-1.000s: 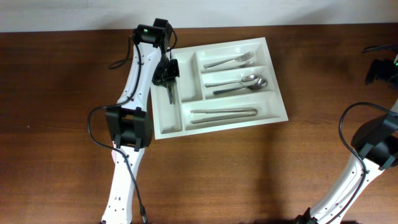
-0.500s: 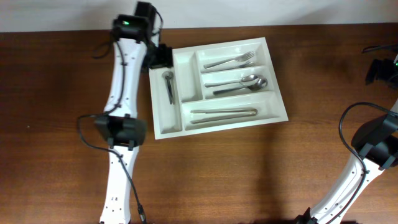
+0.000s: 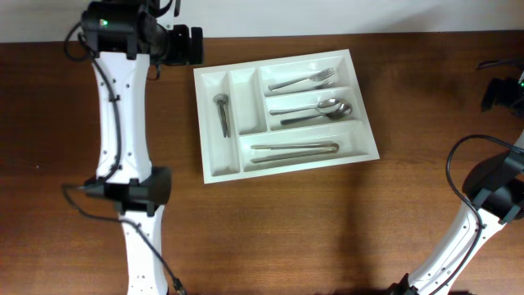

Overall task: Pack container
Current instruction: 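Move the left gripper over the white plastic knife, then lower the left gripper and close it on the knife handle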

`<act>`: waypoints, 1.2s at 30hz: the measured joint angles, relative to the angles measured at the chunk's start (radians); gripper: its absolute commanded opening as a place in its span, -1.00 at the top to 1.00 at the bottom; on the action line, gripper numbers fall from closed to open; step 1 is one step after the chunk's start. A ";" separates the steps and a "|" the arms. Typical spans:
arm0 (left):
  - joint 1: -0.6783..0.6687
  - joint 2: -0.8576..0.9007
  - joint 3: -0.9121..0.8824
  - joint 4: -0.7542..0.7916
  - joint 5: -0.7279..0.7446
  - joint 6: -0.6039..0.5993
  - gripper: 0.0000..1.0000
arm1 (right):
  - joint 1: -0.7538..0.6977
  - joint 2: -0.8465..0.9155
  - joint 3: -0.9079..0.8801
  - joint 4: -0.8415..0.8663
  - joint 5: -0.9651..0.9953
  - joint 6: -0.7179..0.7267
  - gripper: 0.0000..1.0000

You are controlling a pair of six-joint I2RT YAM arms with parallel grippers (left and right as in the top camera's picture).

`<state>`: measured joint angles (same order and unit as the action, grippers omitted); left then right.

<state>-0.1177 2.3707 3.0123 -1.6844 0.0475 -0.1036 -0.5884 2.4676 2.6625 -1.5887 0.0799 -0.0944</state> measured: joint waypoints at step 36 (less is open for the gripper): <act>0.217 -0.895 -1.805 0.497 -0.194 -0.171 -0.98 | 0.000 0.000 0.000 0.000 0.000 0.000 -0.97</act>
<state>0.0994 1.4761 1.2076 -1.1870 -0.1467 -0.2741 -0.5884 2.4676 2.6625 -1.5890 0.0799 -0.0944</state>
